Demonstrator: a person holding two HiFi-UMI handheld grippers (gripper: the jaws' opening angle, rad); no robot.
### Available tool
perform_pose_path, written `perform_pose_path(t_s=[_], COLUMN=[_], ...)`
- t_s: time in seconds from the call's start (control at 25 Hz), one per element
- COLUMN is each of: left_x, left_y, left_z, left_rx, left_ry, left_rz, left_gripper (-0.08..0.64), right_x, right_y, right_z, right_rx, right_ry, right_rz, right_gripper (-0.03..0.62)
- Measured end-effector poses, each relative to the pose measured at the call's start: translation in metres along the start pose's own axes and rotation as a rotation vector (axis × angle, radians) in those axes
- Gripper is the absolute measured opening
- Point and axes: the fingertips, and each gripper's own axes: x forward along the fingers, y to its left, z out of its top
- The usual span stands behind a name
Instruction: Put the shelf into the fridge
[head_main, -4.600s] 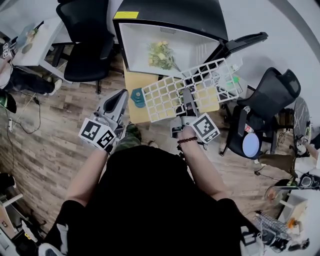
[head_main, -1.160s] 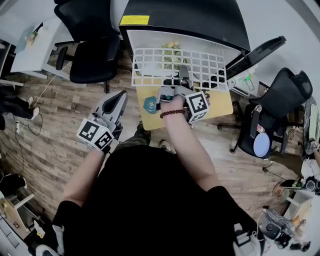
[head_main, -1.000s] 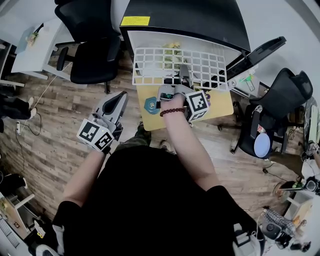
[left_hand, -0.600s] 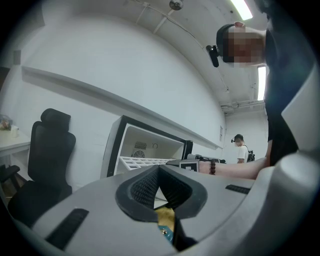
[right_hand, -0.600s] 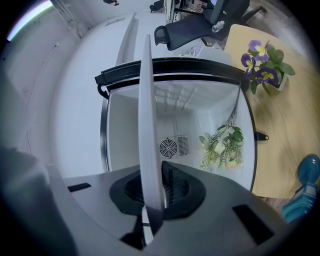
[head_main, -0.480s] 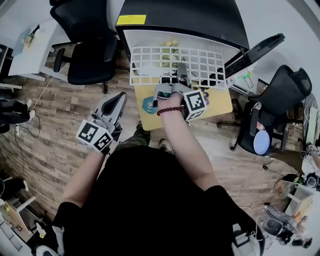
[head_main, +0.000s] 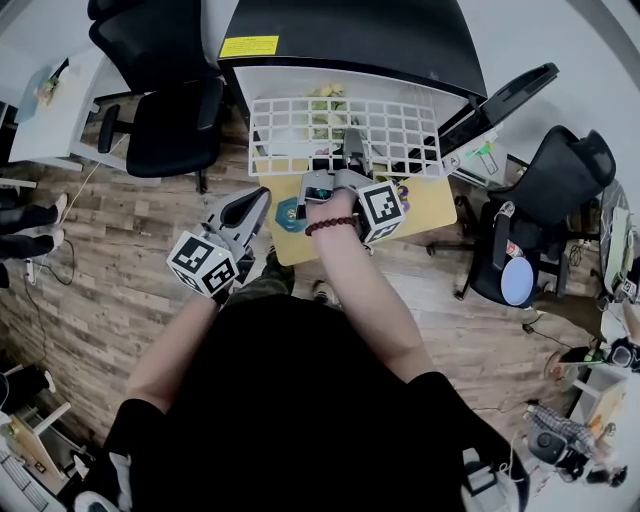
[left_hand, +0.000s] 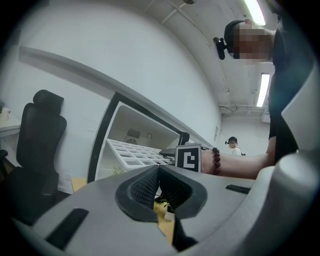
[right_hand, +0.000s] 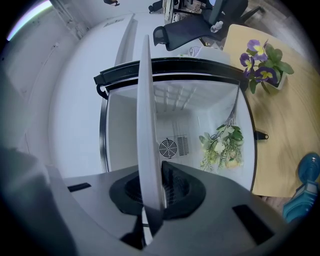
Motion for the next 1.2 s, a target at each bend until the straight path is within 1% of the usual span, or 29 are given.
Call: perform_pose_path(t_s=[0.2,0.44,0.64,1.2], left_x=[0.003,-0.003,-0.002,-0.004], left_y=[-0.006,0.0,0.001,0.013], left_z=[0.002,0.006,0.011,0.02], left_rx=[0.017,0.016,0.031,0.05], left_ry=[-0.011,-0.018,-0.028,-0.054], left_rz=[-0.02,0.001,0.0,0.012], left_gripper=[0.02,0.02,0.02,0.02], right_x=[0.003,0.009,0.027,0.048], right_y=[0.0,0.001,0.0,0.001], right_z=[0.002,0.0,-0.001,0.0], right_rx=[-0.002,0.009,0.028,0.001], right_ry=[-0.014,-0.016,-0.014,-0.01], right_rz=[0.002,0.009,-0.002,0.024], right_gripper=[0.046,0.046,0.046,0.044])
